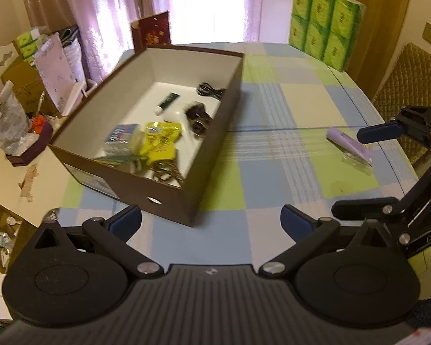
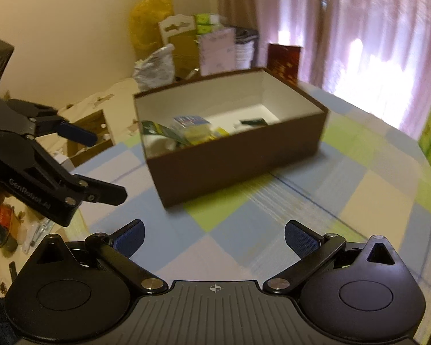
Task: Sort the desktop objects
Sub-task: 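Withdraw both open tools from the box toward the lavender tube and swabs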
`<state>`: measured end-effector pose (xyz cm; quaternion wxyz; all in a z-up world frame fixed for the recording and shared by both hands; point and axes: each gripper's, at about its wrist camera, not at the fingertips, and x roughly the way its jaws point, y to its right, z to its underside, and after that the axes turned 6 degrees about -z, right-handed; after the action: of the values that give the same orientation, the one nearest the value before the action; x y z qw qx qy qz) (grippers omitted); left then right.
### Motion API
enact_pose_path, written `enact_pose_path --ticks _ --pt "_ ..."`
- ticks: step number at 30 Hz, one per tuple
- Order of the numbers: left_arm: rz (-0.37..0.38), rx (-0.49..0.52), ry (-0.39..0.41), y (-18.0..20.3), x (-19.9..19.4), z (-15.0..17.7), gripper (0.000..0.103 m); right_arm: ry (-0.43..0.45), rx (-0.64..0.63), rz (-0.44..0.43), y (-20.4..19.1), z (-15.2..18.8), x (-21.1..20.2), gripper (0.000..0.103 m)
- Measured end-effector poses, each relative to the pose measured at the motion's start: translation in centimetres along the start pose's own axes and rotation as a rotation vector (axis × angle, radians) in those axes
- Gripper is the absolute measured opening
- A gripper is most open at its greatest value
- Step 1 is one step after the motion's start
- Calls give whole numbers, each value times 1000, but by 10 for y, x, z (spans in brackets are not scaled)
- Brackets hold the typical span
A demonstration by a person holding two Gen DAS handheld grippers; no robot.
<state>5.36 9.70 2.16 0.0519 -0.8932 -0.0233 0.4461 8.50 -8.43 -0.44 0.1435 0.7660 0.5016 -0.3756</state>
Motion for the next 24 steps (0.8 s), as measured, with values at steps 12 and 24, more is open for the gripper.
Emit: enact_pose_path --ticks 12,24 --pt "84 30 -79 46 26 8 101 -38 157 100 33 53 -32 101" --pt "135 142 -98 96 56 -12 101 -40 353 240 75 93 -58 101"
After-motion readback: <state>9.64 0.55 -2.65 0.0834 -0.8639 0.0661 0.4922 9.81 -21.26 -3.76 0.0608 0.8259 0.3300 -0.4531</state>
